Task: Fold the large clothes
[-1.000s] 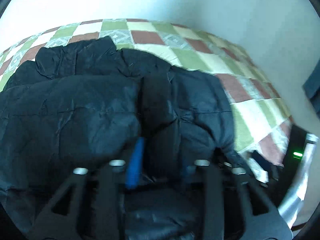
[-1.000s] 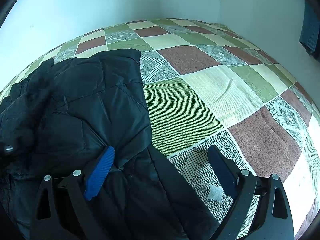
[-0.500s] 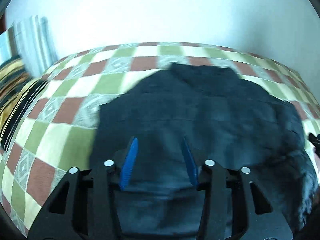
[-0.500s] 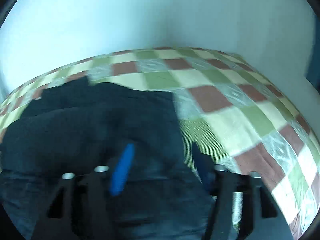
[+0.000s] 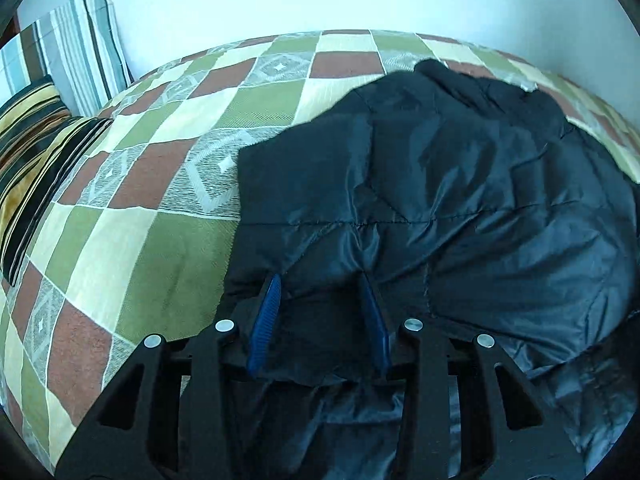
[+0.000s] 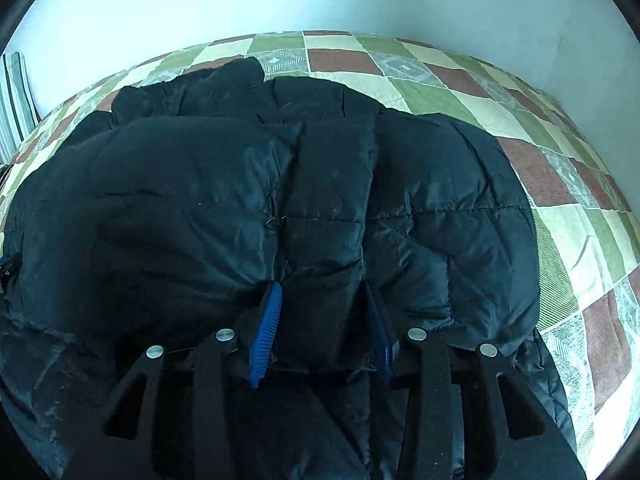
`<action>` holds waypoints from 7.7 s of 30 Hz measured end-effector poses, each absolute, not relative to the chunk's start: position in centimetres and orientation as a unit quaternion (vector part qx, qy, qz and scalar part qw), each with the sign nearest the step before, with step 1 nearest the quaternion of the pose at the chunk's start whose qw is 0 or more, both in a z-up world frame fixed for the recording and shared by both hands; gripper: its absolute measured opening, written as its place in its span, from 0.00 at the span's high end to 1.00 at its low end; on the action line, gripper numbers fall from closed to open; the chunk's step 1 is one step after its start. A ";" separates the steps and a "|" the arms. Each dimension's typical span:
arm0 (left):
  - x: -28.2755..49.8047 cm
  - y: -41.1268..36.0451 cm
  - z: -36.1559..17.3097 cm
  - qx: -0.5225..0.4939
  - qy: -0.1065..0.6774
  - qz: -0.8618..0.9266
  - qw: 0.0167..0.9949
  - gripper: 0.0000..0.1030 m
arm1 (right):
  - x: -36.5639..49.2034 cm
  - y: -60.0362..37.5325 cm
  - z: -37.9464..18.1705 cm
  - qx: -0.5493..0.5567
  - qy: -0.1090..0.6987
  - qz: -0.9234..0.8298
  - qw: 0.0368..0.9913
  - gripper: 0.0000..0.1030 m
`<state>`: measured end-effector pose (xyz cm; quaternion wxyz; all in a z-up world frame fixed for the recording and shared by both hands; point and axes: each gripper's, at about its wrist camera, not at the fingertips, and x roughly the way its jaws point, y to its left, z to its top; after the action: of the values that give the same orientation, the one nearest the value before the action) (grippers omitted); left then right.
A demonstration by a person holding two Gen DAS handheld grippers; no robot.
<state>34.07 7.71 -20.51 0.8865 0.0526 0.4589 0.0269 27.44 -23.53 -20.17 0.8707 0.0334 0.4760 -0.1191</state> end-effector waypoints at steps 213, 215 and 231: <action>37.5 10.5 -3.4 0.071 0.293 -0.026 0.953 0.97 | 28.7 -35.5 -3.6 0.013 0.279 -0.072 0.957 0.88; 39.7 10.1 -3.8 0.074 0.300 -0.015 0.951 0.97 | 30.8 -35.8 -4.3 0.015 0.291 -0.078 0.953 0.88; 50.7 7.2 -15.1 0.160 0.398 0.065 0.901 0.97 | 42.3 -37.6 -16.1 0.035 0.426 -0.111 0.897 0.88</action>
<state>50.67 7.21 -15.09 0.9012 0.1601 0.3977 0.0646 42.29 -37.60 -16.13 0.8973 0.0345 0.4258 -0.1110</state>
